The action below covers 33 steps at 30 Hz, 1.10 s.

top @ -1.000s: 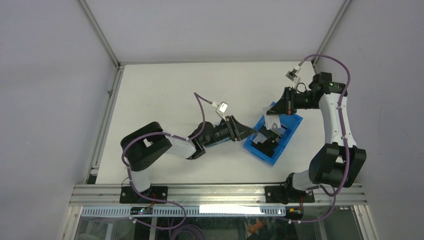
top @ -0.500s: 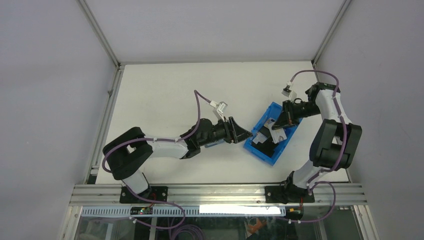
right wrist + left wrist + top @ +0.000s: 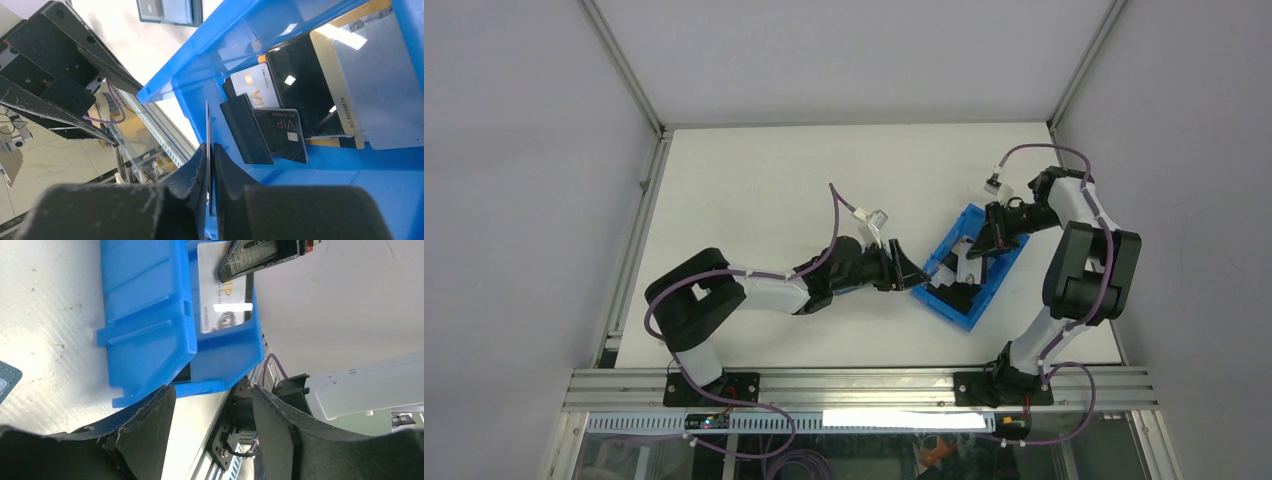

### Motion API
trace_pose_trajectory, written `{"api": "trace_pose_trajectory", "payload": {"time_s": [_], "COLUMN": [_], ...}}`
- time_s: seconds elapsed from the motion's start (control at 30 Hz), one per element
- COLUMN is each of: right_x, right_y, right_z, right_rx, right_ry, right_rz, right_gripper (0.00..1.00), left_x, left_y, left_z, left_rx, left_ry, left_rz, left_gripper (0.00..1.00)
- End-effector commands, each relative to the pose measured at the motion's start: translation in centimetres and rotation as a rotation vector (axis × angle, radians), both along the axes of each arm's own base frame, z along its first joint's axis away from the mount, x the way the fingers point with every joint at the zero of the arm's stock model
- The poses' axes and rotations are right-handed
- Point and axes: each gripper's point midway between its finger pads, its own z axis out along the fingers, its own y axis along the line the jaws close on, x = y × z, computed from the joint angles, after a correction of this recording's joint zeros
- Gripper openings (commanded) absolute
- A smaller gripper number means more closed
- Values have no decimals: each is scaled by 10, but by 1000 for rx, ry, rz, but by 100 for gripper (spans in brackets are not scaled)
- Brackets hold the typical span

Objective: Put the credit cards into the card holder
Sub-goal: Place the credit card in the storage box.

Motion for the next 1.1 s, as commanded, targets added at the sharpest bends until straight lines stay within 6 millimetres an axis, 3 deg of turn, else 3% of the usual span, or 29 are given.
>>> {"api": "trace_pose_trajectory", "payload": {"time_s": [0.0, 0.43, 0.63, 0.8, 1.07], "right_x": [6, 3, -10, -38, -46], "right_y": [4, 5, 11, 12, 9], "right_z": [-1, -2, 29, 65, 70], "right_rx": [17, 22, 94, 163, 87], "right_ry": [-16, -3, -116, -262, -627], "right_rz": [-9, -8, 96, 324, 617], "right_gripper": [11, 0, 0, 0, 0], "left_x": [5, 2, 0, -6, -10], "left_y": [-6, -9, -13, -13, -10], "left_z": [19, 17, 30, 56, 78], "left_rx": [-44, -35, -57, -56, 90], "left_ry": [-21, -26, -56, -252, -722], "left_rz": [-7, -33, -57, -130, -325], "left_gripper": [59, 59, 60, 70, 80]}}
